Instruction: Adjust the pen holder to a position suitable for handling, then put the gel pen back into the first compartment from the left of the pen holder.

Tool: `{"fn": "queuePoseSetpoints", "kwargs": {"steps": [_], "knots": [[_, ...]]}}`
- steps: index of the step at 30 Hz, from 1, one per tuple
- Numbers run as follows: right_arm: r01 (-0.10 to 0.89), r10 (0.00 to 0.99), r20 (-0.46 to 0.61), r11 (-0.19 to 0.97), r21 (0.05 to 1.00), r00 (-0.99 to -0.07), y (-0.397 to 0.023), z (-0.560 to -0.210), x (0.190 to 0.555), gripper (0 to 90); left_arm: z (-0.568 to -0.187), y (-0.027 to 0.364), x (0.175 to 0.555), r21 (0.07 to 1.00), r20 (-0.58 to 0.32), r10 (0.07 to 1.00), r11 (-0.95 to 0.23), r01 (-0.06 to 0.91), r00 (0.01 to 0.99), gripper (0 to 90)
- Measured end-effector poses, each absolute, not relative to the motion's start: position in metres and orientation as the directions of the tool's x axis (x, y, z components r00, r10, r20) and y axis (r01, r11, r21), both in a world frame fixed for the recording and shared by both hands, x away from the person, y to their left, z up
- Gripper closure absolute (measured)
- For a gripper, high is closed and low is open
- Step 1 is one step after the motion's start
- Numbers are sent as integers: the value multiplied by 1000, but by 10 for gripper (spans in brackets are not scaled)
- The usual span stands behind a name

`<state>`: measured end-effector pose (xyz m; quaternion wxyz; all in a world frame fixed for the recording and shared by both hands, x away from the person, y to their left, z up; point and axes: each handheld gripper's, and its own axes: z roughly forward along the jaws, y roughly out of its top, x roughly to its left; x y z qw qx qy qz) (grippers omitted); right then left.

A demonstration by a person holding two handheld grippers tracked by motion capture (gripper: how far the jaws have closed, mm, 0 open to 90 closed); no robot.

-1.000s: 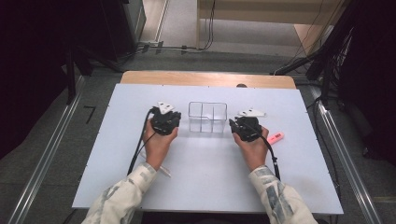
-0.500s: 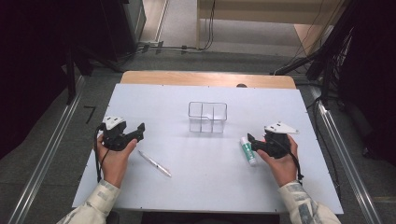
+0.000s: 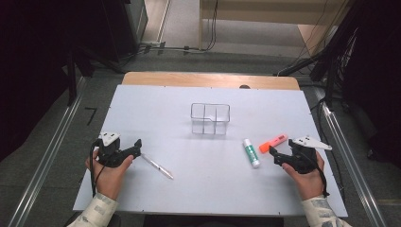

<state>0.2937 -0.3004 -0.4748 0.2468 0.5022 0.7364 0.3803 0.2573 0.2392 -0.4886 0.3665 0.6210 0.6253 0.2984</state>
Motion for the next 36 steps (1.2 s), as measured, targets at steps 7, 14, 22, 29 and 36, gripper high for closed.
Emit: {"fn": "queuePoseSetpoints", "kwargs": {"steps": [7,14,22,29,36], "knots": [[554,926,22,206,807,-377,-297,-475,294,170,-492,239,261,828,-75,996,37,559,46,195],[561,926,27,205,802,-376,-295,-477,296,171,-491,242,262,830,-86,995,45,556,48,196],[562,923,27,210,800,-383,-293,-478,295,171,-492,241,263,826,-83,996,44,563,44,196],[562,923,27,211,800,-385,-292,-478,294,171,-492,241,262,827,-84,996,46,561,43,195],[557,912,31,222,801,-408,-281,-477,294,170,-493,243,264,826,-89,995,52,561,39,195]]}}
